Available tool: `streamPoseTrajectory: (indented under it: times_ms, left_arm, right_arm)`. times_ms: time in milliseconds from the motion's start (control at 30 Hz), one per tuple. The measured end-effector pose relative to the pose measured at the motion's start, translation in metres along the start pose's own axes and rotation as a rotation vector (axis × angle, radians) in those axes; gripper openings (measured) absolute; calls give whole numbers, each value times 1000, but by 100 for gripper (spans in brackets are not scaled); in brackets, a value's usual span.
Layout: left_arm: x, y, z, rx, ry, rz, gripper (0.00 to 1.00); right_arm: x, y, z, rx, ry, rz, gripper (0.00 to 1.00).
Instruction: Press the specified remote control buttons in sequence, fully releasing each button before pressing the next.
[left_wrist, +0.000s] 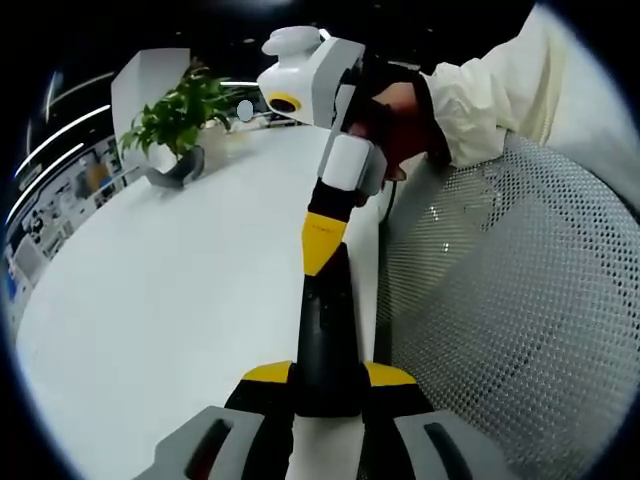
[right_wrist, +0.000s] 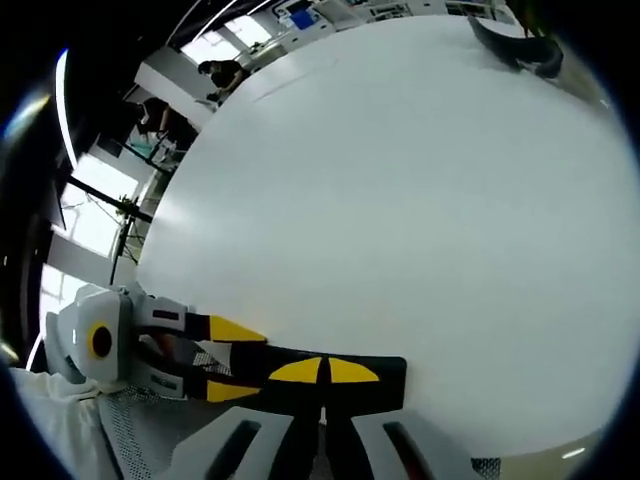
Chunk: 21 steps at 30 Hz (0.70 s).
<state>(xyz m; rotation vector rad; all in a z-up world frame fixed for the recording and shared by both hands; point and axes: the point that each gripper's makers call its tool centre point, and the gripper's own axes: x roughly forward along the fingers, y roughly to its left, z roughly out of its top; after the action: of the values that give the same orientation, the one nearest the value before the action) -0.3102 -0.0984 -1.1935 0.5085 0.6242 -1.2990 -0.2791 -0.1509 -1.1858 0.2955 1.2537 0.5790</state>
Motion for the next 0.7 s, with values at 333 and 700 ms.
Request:
streamPoseTrajectory:
  times_ms: [333,700]
  left_arm:
    - [0,0,0,0,-1,-4,25]
    - [1,1,2,0,-6,0,25]
  right_arm:
    - [1,-1,1,52,-14,14,0]
    - [2,0,1,-27,-25,-20,0]
